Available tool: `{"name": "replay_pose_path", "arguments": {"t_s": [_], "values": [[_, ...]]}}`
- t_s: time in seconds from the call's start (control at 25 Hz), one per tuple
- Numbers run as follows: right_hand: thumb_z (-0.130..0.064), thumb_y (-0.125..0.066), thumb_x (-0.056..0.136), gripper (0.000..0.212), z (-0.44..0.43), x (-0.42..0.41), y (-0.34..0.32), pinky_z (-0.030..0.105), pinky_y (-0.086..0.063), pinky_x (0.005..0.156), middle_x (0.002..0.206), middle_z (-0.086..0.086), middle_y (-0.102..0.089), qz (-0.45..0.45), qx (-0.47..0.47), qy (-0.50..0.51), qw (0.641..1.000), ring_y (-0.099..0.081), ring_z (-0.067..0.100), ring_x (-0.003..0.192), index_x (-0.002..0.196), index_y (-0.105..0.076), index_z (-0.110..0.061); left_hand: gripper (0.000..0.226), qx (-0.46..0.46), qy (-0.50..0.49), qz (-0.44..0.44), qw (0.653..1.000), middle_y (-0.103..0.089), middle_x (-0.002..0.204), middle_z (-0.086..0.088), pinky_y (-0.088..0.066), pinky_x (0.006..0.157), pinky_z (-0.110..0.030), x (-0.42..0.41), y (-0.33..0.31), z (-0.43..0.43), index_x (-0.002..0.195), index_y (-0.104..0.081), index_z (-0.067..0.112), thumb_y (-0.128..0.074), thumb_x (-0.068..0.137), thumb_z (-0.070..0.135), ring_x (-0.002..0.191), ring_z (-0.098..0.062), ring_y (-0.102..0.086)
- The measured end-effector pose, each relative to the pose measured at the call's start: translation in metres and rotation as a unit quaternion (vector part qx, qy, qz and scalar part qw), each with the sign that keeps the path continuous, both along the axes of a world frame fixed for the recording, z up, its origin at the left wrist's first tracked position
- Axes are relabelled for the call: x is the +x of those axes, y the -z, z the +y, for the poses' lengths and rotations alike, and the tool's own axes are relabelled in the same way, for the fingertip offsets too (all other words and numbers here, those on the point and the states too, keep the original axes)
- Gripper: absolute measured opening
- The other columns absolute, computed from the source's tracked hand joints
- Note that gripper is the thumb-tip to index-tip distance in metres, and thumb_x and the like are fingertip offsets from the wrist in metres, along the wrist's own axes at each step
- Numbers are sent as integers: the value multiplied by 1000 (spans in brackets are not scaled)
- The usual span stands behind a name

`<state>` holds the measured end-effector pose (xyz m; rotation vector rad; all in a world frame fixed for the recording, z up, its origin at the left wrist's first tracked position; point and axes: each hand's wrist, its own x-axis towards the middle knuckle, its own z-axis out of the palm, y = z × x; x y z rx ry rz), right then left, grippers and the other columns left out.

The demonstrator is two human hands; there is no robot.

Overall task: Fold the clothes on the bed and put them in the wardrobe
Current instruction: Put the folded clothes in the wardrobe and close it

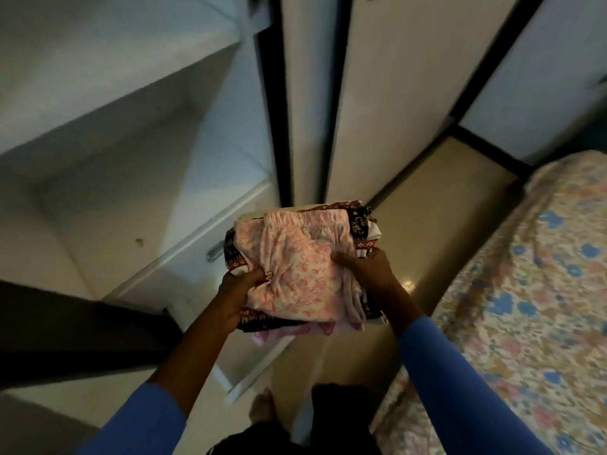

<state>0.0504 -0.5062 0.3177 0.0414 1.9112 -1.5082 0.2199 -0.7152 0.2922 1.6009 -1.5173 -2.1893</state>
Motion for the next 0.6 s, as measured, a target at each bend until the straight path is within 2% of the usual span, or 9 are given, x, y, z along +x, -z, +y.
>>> {"name": "replay_pose_path", "arguments": {"t_s": [0.04, 0.12, 0.2, 0.28, 0.4, 0.52, 0.6], "values": [[-22, -90, 78, 45, -29, 16, 12, 25, -61, 75, 101, -4, -76, -3, 14, -26, 1000, -75, 8, 86, 117, -69, -16, 66, 10, -36, -8, 999, -78, 105, -11, -57, 94, -53, 24, 11, -11, 114, -73, 16, -88, 54, 38, 101, -34, -72], [-31, -87, 73, 59, -81, 37, 37, 32, -59, 83, 110, 3, -73, -15, 60, -74, 995, -71, 21, 100, 126, -66, -14, 43, 40, -96, -18, 994, -75, 103, -11, -57, 87, -45, 62, 34, -26, 117, -69, 13, -81, 78, 25, 96, -32, -69], [-24, -80, 81, 53, -127, 52, 69, 31, -54, 83, 110, 5, -69, -38, 96, -117, 988, -64, 26, 102, 129, -62, -11, 26, 82, -133, -48, 987, -72, 107, -10, -54, 76, -38, 92, 70, -39, 119, -66, 17, -69, 93, 16, 94, -30, -67], [-17, -74, 88, 48, -158, 53, 106, 35, -53, 91, 118, 10, -66, -51, 145, -158, 975, -60, 26, 103, 134, -60, -9, 31, 142, -152, -67, 976, -70, 114, -12, -54, 70, -37, 106, 112, -50, 127, -62, 19, -66, 97, 19, 98, -32, -67], [-23, -73, 90, 58, -184, 44, 166, 40, -48, 107, 134, 10, -62, -18, 198, -210, 957, -58, 30, 120, 144, -54, -11, 43, 198, -159, -66, 965, -68, 124, -14, -57, 76, -41, 110, 175, -61, 135, -59, 23, -70, 94, 29, 106, -35, -67], [-20, -70, 94, 64, -196, 31, 229, 36, -40, 108, 144, 10, -56, 54, 202, -230, 950, -52, 29, 131, 152, -45, -13, 63, 191, -140, -44, 971, -69, 126, -13, -60, 86, -51, 97, 240, -66, 136, -58, 31, -82, 78, 38, 111, -38, -67], [-23, -68, 96, 66, -196, 26, 274, 37, -39, 109, 149, 10, -52, 81, 211, -276, 934, -50, 29, 135, 155, -40, -14, 60, 167, -122, -62, 976, -71, 121, -12, -60, 80, -44, 92, 288, -67, 132, -61, 27, -83, 78, 38, 107, -35, -68]]}}
